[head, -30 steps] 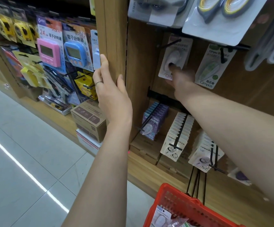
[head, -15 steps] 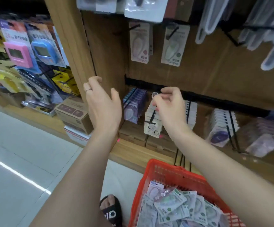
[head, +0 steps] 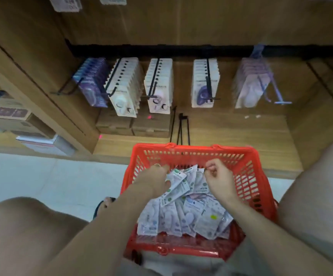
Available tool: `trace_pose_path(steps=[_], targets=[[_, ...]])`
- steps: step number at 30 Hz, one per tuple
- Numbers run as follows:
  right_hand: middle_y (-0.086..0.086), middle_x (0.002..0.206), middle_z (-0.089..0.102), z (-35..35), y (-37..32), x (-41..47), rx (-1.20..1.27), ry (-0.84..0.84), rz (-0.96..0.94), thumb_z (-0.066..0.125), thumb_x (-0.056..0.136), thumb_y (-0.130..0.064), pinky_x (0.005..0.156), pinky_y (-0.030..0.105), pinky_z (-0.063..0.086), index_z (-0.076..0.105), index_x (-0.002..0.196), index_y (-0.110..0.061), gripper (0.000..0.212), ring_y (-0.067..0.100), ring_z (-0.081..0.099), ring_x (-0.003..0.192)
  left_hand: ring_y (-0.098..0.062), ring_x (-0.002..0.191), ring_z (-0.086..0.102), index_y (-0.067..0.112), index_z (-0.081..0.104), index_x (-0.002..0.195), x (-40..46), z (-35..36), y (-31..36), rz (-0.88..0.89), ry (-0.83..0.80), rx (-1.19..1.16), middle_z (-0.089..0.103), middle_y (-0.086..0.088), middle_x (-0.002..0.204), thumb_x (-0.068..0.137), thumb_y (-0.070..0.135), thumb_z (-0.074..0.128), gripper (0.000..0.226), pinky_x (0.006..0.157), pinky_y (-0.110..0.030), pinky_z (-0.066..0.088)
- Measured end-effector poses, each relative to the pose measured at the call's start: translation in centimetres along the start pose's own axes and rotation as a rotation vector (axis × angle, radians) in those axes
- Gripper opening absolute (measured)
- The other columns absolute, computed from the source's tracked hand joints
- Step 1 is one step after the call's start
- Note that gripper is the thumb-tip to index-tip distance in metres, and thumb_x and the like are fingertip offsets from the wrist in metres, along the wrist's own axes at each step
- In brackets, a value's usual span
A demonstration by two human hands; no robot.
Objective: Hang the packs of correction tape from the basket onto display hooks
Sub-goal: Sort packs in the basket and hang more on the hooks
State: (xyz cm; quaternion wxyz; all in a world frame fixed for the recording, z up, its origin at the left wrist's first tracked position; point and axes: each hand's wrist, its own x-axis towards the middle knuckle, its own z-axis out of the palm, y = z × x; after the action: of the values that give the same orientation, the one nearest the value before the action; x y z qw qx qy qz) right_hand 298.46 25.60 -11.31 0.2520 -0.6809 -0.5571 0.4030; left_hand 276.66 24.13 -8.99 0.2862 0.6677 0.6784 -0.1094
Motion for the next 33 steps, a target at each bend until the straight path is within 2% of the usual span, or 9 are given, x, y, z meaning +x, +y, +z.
trace_pose_path(steps=[3, 5, 7, 10, 16, 21, 25, 30, 33], targets=[[0.002, 0.089, 0.061, 0.8, 3.9, 0.1, -0.109, -0.03, 0.183, 0.062, 0.098, -0.011, 0.067, 0.038, 0.045, 0.059, 0.119, -0.008, 0.022, 0.029, 0.062, 0.079, -0.039, 0.14, 0.047, 0.012, 0.03, 0.157, 1.2, 5.4, 0.5, -0.093, -0.161, -0.013, 0.039, -0.02, 0.156, 0.102, 0.04, 0.057, 0.067, 0.109, -0.048, 0.045], [0.011, 0.123, 0.06, 1.5, 5.3, 0.2, -0.197, -0.144, 0.199, 0.067, 0.098, -0.02, 0.075, 0.038, 0.05, 0.051, 0.14, -0.01, 0.046, 0.031, 0.065, 0.091, -0.041, 0.146, 0.037, 0.014, 0.018, 0.163, 2.0, 7.4, 0.7, -0.155, -0.166, -0.067, 0.028, -0.021, 0.163, 0.102, 0.043, 0.059, 0.079, 0.113, -0.051, 0.041], [0.014, 0.149, 0.044, 1.7, 6.4, 0.2, -0.337, -0.226, 0.16, 0.068, 0.099, -0.03, 0.094, 0.041, 0.052, 0.042, 0.154, -0.014, 0.063, 0.035, 0.059, 0.12, -0.04, 0.149, 0.03, 0.015, 0.016, 0.164, 2.8, 8.6, 1.1, -0.207, -0.126, -0.13, 0.024, -0.019, 0.165, 0.102, 0.044, 0.058, 0.08, 0.116, -0.052, 0.037], [0.011, 0.16, 0.033, 1.4, 7.4, 0.4, -0.377, -0.311, 0.176, 0.063, 0.1, -0.037, 0.112, 0.047, 0.044, 0.032, 0.162, -0.017, 0.071, 0.037, 0.039, 0.144, -0.04, 0.151, 0.021, 0.019, 0.026, 0.16, 3.7, 9.4, 1.6, -0.247, -0.103, -0.139, 0.018, -0.018, 0.166, 0.105, 0.043, 0.051, 0.065, 0.119, -0.052, 0.032], [0.021, 0.136, 0.063, 1.5, 7.2, 1.0, -0.222, -0.297, 0.219, 0.062, 0.098, -0.035, 0.095, 0.049, 0.056, 0.054, 0.142, -0.006, 0.053, 0.036, 0.064, 0.113, -0.04, 0.124, 0.056, 0.02, 0.046, 0.145, 4.9, 9.2, 0.1, -0.303, -0.025, -0.22, 0.038, -0.021, 0.149, 0.106, 0.032, 0.055, 0.043, 0.107, -0.048, 0.048], [0.013, 0.144, 0.052, 2.2, 7.8, 2.7, -0.162, -0.284, 0.337, 0.065, 0.092, -0.052, 0.109, 0.047, 0.046, 0.037, 0.157, -0.018, 0.078, 0.038, 0.043, 0.14, -0.039, 0.118, 0.058, 0.023, 0.041, 0.147, 4.8, 10.0, 0.2, -0.327, -0.04, -0.286, 0.046, -0.02, 0.14, 0.102, 0.031, 0.063, 0.051, 0.098, -0.044, 0.05], [0.015, 0.157, 0.039, 2.9, 8.6, 4.3, -0.013, -0.211, 0.549, 0.073, 0.085, -0.056, 0.111, 0.051, 0.046, 0.032, 0.158, -0.018, 0.092, 0.039, 0.04, 0.144, -0.042, 0.119, 0.056, 0.026, 0.042, 0.144, 5.5, 10.0, -0.1, -0.378, -0.036, -0.314, 0.042, -0.02, 0.139, 0.099, 0.04, 0.064, 0.052, 0.101, -0.048, 0.049], [0.016, 0.156, 0.042, 3.8, 9.1, 6.0, 0.125, -0.182, 0.629, 0.077, 0.086, -0.05, 0.095, 0.04, 0.046, 0.034, 0.156, -0.011, 0.091, 0.038, 0.049, 0.137, -0.035, 0.111, 0.053, 0.02, 0.037, 0.15, 6.2, 10.0, 0.3, -0.443, -0.053, -0.423, 0.033, -0.021, 0.147, 0.103, 0.043, 0.053, 0.054, 0.092, -0.042, 0.046], [0.013, 0.111, 0.053, 4.1, 8.7, 6.6, 0.17, -0.124, 0.683, 0.084, 0.066, -0.056, 0.074, 0.035, 0.044, 0.051, 0.118, -0.016, 0.073, 0.03, 0.059, 0.098, -0.04, 0.121, 0.054, 0.017, 0.037, 0.149, 6.4, 10.2, 0.5, -0.449, -0.042, -0.394, 0.033, -0.022, 0.147, 0.103, 0.044, 0.054, 0.056, 0.099, -0.044, 0.048]])
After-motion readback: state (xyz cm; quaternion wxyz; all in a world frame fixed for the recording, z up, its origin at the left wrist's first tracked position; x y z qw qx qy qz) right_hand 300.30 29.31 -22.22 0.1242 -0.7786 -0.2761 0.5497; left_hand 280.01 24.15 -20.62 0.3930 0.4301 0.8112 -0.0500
